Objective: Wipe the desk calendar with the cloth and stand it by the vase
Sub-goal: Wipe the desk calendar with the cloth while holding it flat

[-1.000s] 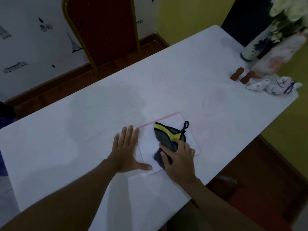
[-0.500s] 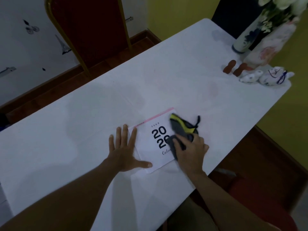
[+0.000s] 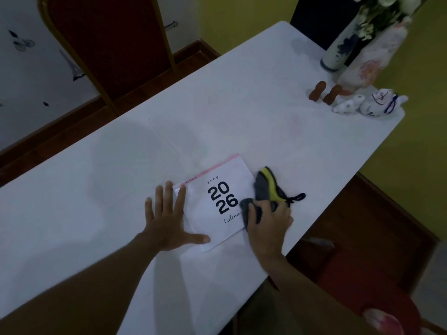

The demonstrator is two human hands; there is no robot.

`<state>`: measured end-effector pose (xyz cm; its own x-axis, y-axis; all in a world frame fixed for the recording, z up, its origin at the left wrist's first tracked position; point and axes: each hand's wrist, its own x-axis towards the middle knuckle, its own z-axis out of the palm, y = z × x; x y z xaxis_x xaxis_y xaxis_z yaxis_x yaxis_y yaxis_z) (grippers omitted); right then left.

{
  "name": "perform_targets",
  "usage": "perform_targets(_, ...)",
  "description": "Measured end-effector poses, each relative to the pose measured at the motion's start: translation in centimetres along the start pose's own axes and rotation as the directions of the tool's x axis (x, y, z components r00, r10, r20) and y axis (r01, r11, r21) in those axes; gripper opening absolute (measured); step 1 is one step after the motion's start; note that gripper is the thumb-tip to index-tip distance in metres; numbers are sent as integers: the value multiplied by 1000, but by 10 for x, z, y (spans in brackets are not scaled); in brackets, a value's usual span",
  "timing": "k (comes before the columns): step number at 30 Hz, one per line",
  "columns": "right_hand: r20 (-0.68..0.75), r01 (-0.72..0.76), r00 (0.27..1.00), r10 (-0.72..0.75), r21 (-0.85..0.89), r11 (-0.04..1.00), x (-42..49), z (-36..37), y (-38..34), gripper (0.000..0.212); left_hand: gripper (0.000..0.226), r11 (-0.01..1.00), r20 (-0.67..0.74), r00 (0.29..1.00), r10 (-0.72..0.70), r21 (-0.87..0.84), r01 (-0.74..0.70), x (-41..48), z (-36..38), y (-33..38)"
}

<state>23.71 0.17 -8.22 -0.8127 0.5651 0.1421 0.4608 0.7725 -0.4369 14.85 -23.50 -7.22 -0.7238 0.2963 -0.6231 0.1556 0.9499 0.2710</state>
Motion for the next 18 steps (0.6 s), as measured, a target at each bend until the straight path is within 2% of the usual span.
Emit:
perform_targets(2,63,230,971,-229,1,973,-14,-2,3,20,160,1000,-3,1000,3,8,-3,0,0,0)
perform_targets(4,87,350,934,-347,-21,936,-2,-5,9,18,159,1000,0,1000,2,9,-2,0,-2,2)
perform_targets(5,70,318,946,-315,-38,947,9,-5,9,18,159,1000,0,1000,2,8,-2,0,-2,2)
perform_targets(7,0,77,997,-77,-39,996,34,-2,3,18,160,1000,1,1000,3,6,-3,-1,-2,3)
perform_targets(8,-18,-30,999,29,-9,1000,41,1,-4,18,160,1000,-1,1000,3,4,-3,-1,-2,2)
perform_targets(9,-19,-64,998,64,13,998,42,3,-11,17,160,1000,-2,1000,3,3,-3,-1,-2,2)
perform_targets(11,33,61,998,-62,24,998,24,8,-19,15,161,1000,-1,1000,6,10,-6,-1,-2,1)
perform_targets(13,94,320,941,-325,60,945,5,7,-15,13,160,1000,-4,1000,13,22,-13,0,-1,1)
perform_targets(14,114,404,905,-410,74,912,7,5,-10,13,159,1000,-3,1000,16,21,-16,0,-1,1)
perform_targets(16,117,416,900,-420,55,908,29,5,-7,14,160,1000,-3,1000,16,17,-16,0,-1,1)
perform_targets(18,102,244,964,-244,18,970,60,9,-18,16,160,1000,-4,1000,16,17,-16,0,-1,1)
